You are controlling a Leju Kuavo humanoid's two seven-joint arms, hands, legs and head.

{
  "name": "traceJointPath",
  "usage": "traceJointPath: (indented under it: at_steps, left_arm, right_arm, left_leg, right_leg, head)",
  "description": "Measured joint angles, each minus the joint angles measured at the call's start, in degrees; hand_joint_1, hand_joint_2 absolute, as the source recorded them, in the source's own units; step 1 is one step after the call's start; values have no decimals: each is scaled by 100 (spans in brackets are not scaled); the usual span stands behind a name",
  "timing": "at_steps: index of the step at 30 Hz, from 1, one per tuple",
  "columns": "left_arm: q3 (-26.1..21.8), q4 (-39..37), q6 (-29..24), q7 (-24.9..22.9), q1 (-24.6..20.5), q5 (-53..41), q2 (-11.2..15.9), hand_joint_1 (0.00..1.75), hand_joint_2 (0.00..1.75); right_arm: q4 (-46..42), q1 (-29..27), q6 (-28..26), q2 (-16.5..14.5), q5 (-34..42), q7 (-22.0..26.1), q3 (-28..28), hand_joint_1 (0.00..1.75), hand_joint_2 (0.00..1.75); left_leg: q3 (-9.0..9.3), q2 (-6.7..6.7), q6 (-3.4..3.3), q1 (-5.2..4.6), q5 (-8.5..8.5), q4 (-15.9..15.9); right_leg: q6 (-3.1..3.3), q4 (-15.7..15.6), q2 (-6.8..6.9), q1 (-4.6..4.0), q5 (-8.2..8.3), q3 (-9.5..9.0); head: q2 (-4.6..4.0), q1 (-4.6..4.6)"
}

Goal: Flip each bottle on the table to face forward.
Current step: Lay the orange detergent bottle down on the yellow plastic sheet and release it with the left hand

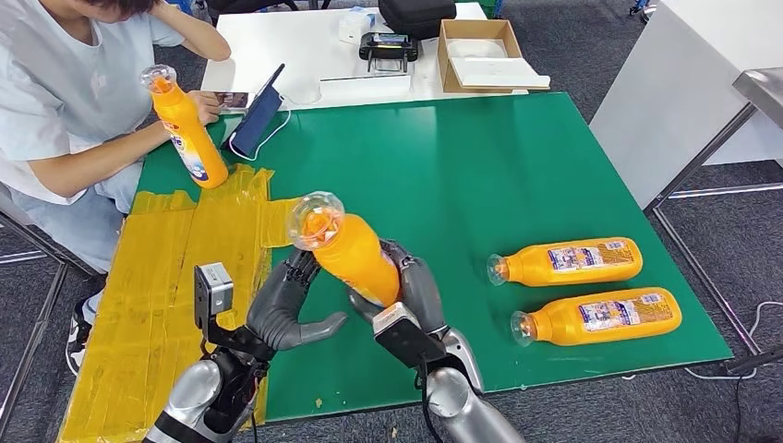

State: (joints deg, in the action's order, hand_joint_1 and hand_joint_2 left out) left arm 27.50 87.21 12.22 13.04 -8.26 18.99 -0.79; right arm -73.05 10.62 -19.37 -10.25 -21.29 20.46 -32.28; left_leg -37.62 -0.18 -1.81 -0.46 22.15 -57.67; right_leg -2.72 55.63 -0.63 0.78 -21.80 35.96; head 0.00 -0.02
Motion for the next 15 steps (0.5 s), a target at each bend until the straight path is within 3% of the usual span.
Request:
traceJointPath:
  at_steps: [15]
  left_arm:
    - [-72, -72, -24, 7, -67, 137, 0, 0, 175]
  right_arm:
    - [864, 300, 317, -111, -224, -65, -837, 175, 175]
  left_leg:
    - [-2, 0, 0, 0, 0, 0]
  right_leg:
    - [0, 0, 0, 1, 0, 4]
  head:
    - [0, 1]
